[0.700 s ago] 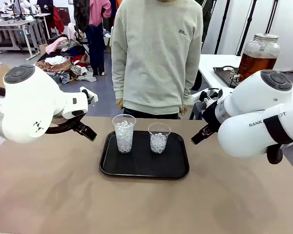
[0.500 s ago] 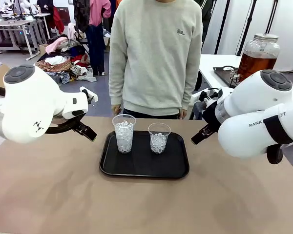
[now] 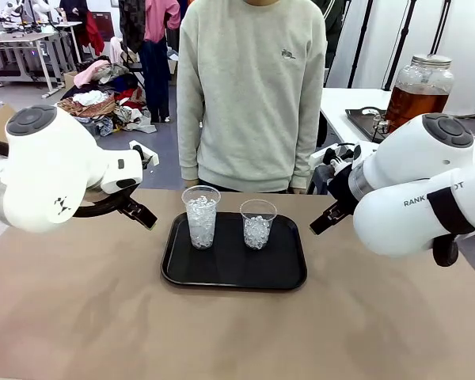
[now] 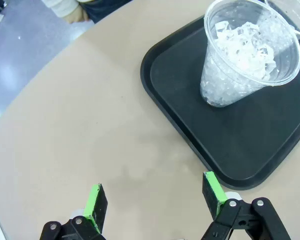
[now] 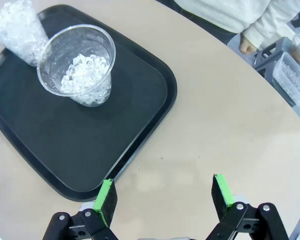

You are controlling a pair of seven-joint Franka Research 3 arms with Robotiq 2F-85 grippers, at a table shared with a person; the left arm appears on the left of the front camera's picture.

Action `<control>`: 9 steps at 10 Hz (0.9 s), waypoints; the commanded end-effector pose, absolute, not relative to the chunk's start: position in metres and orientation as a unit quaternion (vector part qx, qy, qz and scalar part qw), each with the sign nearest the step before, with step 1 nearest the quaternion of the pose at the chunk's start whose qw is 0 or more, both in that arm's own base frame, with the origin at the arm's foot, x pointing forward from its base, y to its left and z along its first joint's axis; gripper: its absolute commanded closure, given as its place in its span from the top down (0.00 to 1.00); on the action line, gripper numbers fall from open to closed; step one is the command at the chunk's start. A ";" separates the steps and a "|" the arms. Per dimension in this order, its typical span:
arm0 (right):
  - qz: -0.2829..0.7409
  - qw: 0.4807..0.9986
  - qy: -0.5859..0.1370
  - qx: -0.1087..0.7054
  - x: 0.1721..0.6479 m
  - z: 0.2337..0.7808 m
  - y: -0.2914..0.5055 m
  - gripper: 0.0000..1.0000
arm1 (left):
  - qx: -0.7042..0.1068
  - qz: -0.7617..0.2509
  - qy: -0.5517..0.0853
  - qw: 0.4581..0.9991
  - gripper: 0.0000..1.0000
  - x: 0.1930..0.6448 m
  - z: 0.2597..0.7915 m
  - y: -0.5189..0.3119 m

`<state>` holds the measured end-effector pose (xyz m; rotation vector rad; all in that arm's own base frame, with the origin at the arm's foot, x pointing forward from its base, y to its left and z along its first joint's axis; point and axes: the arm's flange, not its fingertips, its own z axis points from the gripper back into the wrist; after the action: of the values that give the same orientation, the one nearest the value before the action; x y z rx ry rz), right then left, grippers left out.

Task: Pour the drink into the iced cup.
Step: Pick up the iced cup indicated by the human and present it to them.

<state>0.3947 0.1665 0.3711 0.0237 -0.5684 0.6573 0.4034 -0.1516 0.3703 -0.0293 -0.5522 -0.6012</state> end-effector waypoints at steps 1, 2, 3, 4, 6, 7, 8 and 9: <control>0.318 0.907 -0.275 0.012 0.395 0.371 0.166 1.00 | -0.014 -0.292 -0.269 0.918 1.00 0.403 0.370 -0.152; 0.318 0.907 -0.275 0.011 0.395 0.371 0.167 1.00 | -0.014 -0.292 -0.268 0.918 1.00 0.403 0.370 -0.152; 0.318 0.909 -0.269 0.014 0.396 0.379 0.168 1.00 | -0.028 -0.293 -0.283 0.913 1.00 0.400 0.381 -0.150; 0.308 0.914 -0.261 0.036 0.398 0.390 0.166 1.00 | -0.043 -0.291 -0.290 0.911 1.00 0.398 0.392 -0.147; 0.292 0.918 -0.254 0.093 0.403 0.417 0.157 1.00 | -0.081 -0.287 -0.286 0.910 1.00 0.396 0.417 -0.141; 0.282 0.919 -0.249 0.117 0.404 0.431 0.151 1.00 | -0.099 -0.285 -0.278 0.912 1.00 0.396 0.430 -0.138; 0.269 0.920 -0.243 0.151 0.404 0.443 0.143 1.00 | -0.132 -0.280 -0.267 0.913 1.00 0.396 0.440 -0.132; 0.253 0.921 -0.234 0.183 0.405 0.453 0.134 1.00 | -0.174 -0.276 -0.260 0.909 1.00 0.398 0.448 -0.125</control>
<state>0.3972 0.1544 0.4489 0.3008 -0.5034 0.5284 0.3881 -0.1445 0.4438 -0.2765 -0.5652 -0.5654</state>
